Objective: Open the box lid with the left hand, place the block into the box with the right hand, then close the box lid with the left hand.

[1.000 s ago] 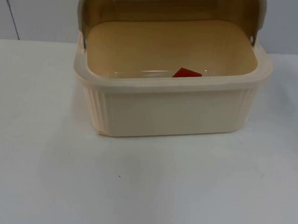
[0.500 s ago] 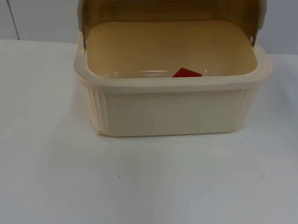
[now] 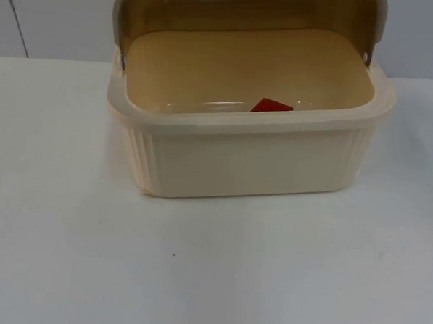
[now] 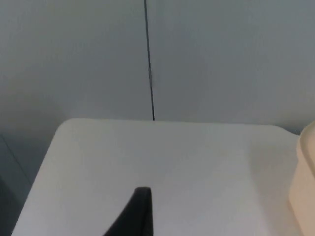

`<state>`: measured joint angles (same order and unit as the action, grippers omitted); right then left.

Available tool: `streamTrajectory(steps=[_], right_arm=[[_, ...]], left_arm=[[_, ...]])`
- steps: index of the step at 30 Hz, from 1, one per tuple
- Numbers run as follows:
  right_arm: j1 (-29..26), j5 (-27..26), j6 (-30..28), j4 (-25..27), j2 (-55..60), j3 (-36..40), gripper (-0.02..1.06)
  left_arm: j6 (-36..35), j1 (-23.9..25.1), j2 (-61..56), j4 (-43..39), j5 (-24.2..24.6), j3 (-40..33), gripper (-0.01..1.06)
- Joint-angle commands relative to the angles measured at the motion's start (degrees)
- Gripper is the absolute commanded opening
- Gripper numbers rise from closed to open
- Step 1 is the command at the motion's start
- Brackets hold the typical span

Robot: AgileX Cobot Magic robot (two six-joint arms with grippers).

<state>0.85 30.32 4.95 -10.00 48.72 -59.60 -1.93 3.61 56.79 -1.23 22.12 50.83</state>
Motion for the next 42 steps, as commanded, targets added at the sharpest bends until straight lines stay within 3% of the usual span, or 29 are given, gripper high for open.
streamTrajectory(steps=[1, 6, 11, 17, 24, 28, 29, 32, 36, 39, 40, 42], right_arm=[[-0.30, -0.35, -0.49, -0.30, -0.33, 0.16, 1.05], [-0.30, -0.34, -1.14, -0.30, -0.33, 0.16, 1.05], [-0.30, -0.10, -1.57, -0.30, -0.33, 0.16, 1.05], [-0.30, -0.10, -1.57, -0.30, -0.33, 0.16, 1.05], [-0.30, -0.10, -1.57, -0.30, -0.33, 0.16, 1.05], [-0.30, -0.10, -1.57, -0.30, -0.33, 0.16, 1.05], [-0.30, -0.10, -1.57, -0.30, -0.33, 0.16, 1.05], [-0.30, -0.10, -1.57, -0.30, -0.33, 0.16, 1.05], [-0.30, -0.10, -1.57, -0.30, -0.33, 0.16, 1.05], [-0.30, -0.10, -1.57, -0.30, -0.33, 0.16, 1.05], [-0.30, -0.10, -1.57, -0.30, -0.33, 0.16, 1.05], [-0.30, -0.10, -1.57, -0.30, -0.33, 0.16, 1.05]], left_arm=[[2.55, -0.31, 2.04, 1.68, -0.10, 3.47, 1.05], [9.67, -3.41, 11.83, 2.52, 4.89, 17.54, 1.05], [10.71, -6.92, 21.67, 2.15, 5.93, 30.68, 1.05], [15.62, -12.53, 29.75, 1.23, 6.22, 39.42, 1.05], [22.84, -18.41, 35.61, -2.30, 5.52, 42.75, 1.05], [37.74, -22.59, 40.42, -2.88, 5.16, 45.92, 1.05], [37.74, -22.59, 40.42, -2.88, 5.16, 45.92, 1.05], [47.07, -24.38, 43.82, -2.88, 4.65, 48.58, 1.05], [49.91, -24.94, 46.81, -2.17, 2.80, 51.49, 1.05], [60.35, -24.94, 50.43, 6.82, 2.89, 55.05, 1.05], [60.35, -24.94, 50.43, 6.82, 2.89, 55.05, 1.05], [70.37, -24.94, 51.84, 15.17, 3.30, 55.70, 1.05]])
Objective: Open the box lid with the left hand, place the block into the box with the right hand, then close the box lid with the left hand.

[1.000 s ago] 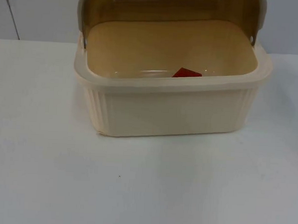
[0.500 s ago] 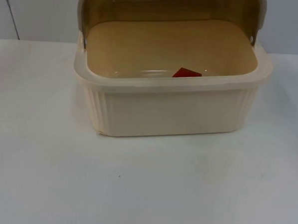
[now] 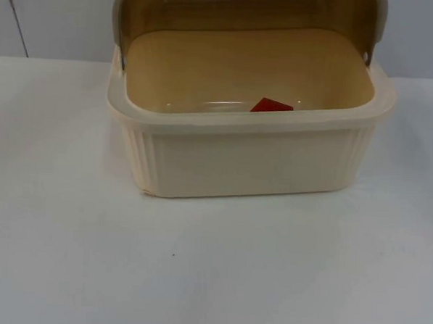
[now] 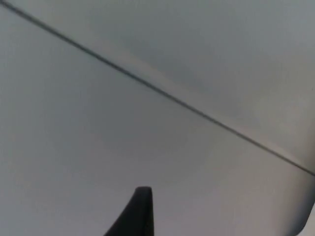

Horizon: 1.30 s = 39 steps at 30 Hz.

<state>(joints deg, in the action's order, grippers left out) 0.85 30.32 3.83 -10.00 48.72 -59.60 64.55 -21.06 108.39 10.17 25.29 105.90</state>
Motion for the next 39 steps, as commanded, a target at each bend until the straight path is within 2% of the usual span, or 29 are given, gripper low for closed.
streamTrajectory(steps=[1, 2, 3, 5, 6, 11, 14, 15, 19, 20, 21, 24, 32, 37, 39], right_arm=[[-0.30, -0.10, -0.44, -0.30, -0.33, 0.16, 1.05], [-0.30, -0.10, -0.44, -0.30, -0.33, 0.16, 1.05], [-0.30, -0.10, -0.44, -0.30, -0.33, 0.16, 1.05], [-0.16, -0.10, -0.44, -0.30, -0.33, 0.16, 1.05], [-0.16, -0.10, -0.44, -0.30, -0.33, 0.16, 1.05], [-0.16, -0.10, -0.44, -0.30, -0.33, 0.16, 1.05], [-0.16, -0.10, -0.44, -0.30, -0.33, 0.16, 1.05], [-0.16, -0.10, -0.44, -0.30, -0.33, 0.16, 1.05], [-0.16, 0.23, -0.44, -0.30, -0.33, 0.16, 1.05], [-0.16, 0.23, -0.44, -0.30, -0.33, 0.16, 1.05], [-0.16, 0.23, -0.44, -0.30, -0.33, 0.16, 1.05], [-0.16, 0.23, -0.44, -0.30, -0.33, 0.16, 1.05], [-0.16, 0.23, -0.44, -0.30, -0.33, 0.16, 1.05], [-0.16, 0.24, -0.44, -0.17, -0.33, 0.16, 1.05], [-0.16, 0.24, -0.44, -0.17, -0.33, 0.16, 1.05]], left_arm=[[9.05, -0.27, 0.63, 9.14, 0.83, 0.85, 1.05], [13.65, -0.27, 0.95, 14.94, 2.08, 1.12, 1.05], [13.65, -0.27, 0.95, 14.94, 2.08, 1.12, 1.05], [21.59, -0.16, 2.28, 23.70, 4.44, 1.92, 1.05], [23.02, -0.16, 2.90, 25.94, 4.57, 2.36, 1.05], [23.34, -0.16, 5.67, 27.46, 5.13, 3.48, 1.04], [23.34, -0.16, 6.62, 28.43, 4.51, 3.48, 0.98], [23.16, -0.16, 7.05, 28.71, 4.07, 3.48, 0.92], [22.38, -0.16, 7.48, 30.15, -0.59, 3.56, 0.44], [22.38, -0.16, 7.48, 30.15, -0.59, 3.56, 0.44], [22.02, -0.16, 7.48, 30.15, -0.83, 3.56, 0.28], [22.02, -0.16, 7.48, 29.83, -1.12, 3.56, -0.01], [21.74, -0.16, 7.60, 29.98, -1.12, 3.56, 0.00], [19.06, -0.16, 8.93, 31.14, -1.00, 3.56, 0.00], [16.45, -0.16, 10.00, 29.45, 1.05, 3.56, 0.00]])
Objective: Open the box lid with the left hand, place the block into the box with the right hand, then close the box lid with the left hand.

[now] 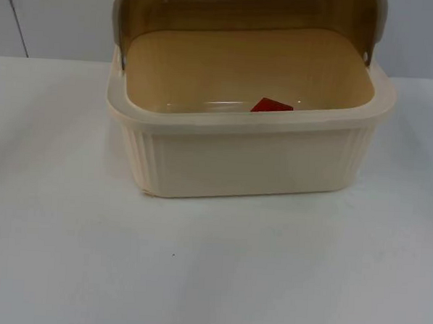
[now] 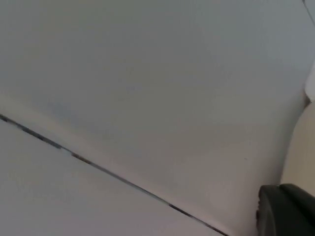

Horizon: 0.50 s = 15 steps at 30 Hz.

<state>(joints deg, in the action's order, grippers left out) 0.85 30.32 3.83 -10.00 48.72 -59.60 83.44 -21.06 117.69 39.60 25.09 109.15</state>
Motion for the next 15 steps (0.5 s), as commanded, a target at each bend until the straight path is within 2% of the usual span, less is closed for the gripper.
streamTrajectory(steps=[1, 12, 15], right_arm=[[-0.16, 0.24, -0.44, -0.17, -0.33, 0.16, 1.05], [-0.16, 0.24, -0.44, 0.16, -0.33, 0.16, 1.05], [-0.16, 0.24, -0.44, 0.16, -0.33, 0.16, 1.05]], left_arm=[[-3.03, -0.16, 1.11, -0.22, 2.90, 0.32, 0.00], [-4.26, -0.05, 1.75, -0.34, 11.32, 0.32, 0.00], [-4.26, 0.07, 2.00, -0.34, 11.84, 0.32, 0.00]])
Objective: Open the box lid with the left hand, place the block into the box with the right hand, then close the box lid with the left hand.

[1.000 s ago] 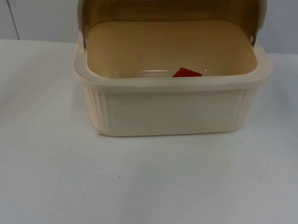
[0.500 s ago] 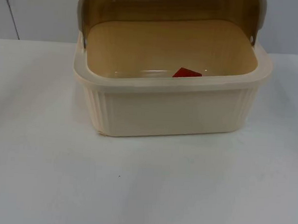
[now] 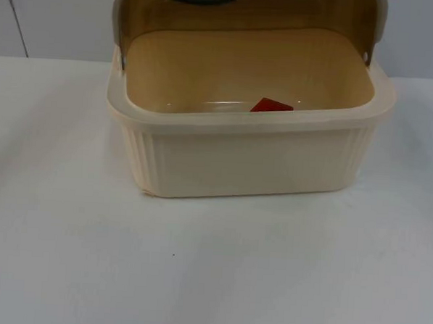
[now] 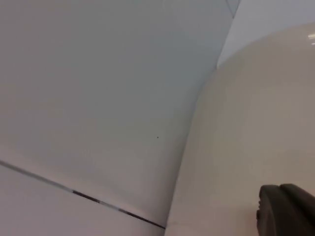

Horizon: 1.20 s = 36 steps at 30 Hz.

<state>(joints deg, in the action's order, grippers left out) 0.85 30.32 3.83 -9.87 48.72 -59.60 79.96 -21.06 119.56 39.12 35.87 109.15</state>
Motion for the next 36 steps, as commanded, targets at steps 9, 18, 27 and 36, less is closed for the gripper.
streamTrajectory(steps=[9, 18, 27, 36], right_arm=[[-0.16, 0.24, -0.44, 0.15, -0.33, 0.16, 1.05], [-0.16, -0.10, -0.44, 1.13, -0.33, 0.16, 1.05], [-0.16, 0.25, -0.44, 1.13, -0.33, 0.16, 1.05], [-0.16, 0.82, -0.44, 1.13, -0.33, 0.16, 1.05]], left_arm=[[-1.39, 0.44, 0.37, 0.64, 3.30, 0.32, 0.00], [-2.97, 0.44, 0.37, 0.90, 7.22, 0.32, 0.00], [-8.65, -0.06, 0.37, -2.14, 6.88, 0.32, 0.00], [-11.89, -2.60, 0.37, -5.54, 5.01, 0.21, 0.00]])
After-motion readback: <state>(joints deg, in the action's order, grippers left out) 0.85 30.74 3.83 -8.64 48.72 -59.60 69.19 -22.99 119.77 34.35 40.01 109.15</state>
